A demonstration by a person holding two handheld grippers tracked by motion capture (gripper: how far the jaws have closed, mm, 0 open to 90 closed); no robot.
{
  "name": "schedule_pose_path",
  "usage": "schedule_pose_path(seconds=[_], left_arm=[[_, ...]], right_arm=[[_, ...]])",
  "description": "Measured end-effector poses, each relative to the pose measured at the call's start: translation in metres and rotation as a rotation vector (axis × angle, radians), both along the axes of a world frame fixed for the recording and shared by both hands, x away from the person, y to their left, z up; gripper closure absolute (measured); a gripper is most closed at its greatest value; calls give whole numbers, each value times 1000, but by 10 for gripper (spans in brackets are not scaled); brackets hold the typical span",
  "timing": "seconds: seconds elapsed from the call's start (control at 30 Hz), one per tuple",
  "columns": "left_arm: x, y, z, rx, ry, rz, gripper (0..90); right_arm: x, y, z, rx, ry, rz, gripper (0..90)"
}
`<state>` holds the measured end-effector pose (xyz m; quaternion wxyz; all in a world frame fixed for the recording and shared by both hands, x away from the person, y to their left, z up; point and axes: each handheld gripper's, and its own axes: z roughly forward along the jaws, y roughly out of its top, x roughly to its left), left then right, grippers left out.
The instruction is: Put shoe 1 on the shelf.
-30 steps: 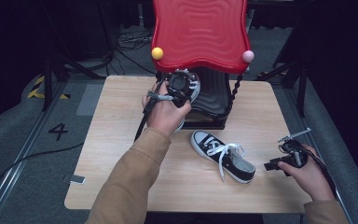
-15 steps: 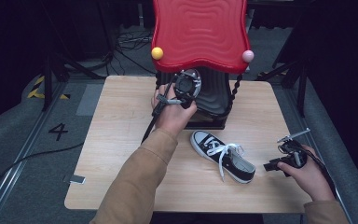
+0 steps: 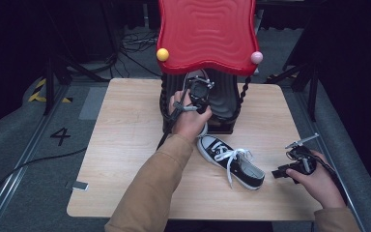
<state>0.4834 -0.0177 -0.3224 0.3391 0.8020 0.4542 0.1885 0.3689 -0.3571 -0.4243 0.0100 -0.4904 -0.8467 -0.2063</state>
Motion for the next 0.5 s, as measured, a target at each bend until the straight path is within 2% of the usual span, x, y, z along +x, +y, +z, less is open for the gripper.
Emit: schedule_pose_path(seconds=[0.03,0.07,0.13,0.17,0.23,0.37,0.5], left_arm=[[2,-3,1,11,-4,11,834],[5,-5,2,27,-26,18,833],[12,-4,1,78,-56,39,832],[17,-1,-1,79,-57,49,833],[22,3,0,32,-27,46,832],[22,0,1,43,-9,59,827],[22,3,1,23,13,43,800]], right_arm=[[0,0,0,2,-2,-3,573],[0,-1,0,4,-3,-2,573],[-1,-5,-1,8,-2,-7,572],[-1,-6,-1,11,1,-12,572],[-1,-8,-3,5,2,-12,571],[-1,-9,-4,5,9,-19,571],[-1,-7,-4,2,7,-11,569]])
